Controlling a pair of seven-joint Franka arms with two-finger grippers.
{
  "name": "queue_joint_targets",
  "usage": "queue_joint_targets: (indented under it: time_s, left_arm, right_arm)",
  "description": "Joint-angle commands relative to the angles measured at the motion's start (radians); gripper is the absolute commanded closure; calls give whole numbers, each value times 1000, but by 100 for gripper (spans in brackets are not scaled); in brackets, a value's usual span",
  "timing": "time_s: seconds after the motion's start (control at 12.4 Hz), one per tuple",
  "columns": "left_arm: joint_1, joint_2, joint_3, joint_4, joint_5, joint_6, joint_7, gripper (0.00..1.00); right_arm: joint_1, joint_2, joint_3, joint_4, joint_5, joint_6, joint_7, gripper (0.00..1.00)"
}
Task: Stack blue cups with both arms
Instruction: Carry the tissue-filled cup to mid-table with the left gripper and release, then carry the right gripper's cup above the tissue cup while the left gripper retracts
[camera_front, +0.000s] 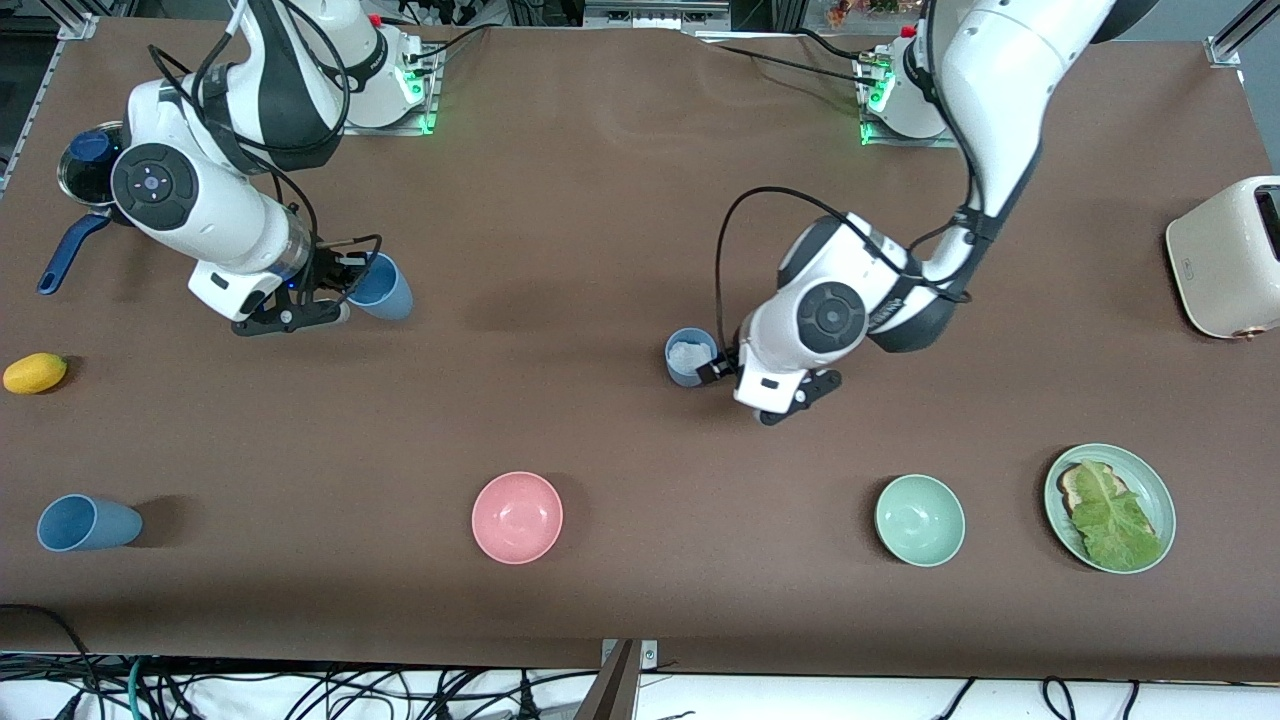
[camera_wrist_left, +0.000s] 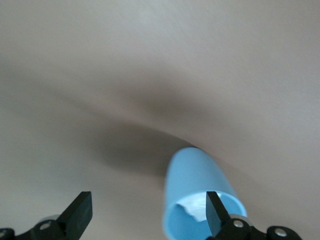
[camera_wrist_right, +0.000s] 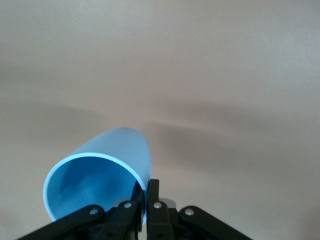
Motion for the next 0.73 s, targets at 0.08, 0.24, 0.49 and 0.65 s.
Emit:
queue_joint_targets:
  time_s: [0.08, 0.24, 0.49, 0.65]
  left_arm:
    - [171, -7, -2, 78, 28, -164, 250, 0]
    - [268, -9, 14, 90, 124, -166, 366, 0]
    - [388, -34, 16, 93, 183, -169, 543, 0]
    - [466, -53, 15, 93, 181, -193, 694, 0]
  right_arm:
    - [112, 148, 2, 252, 11, -120, 178, 100]
    - [192, 200, 2, 333, 44, -120, 312, 100]
    - [340, 297, 2, 483, 75, -119, 564, 100]
    - [437, 377, 2, 624, 75, -117, 713, 100]
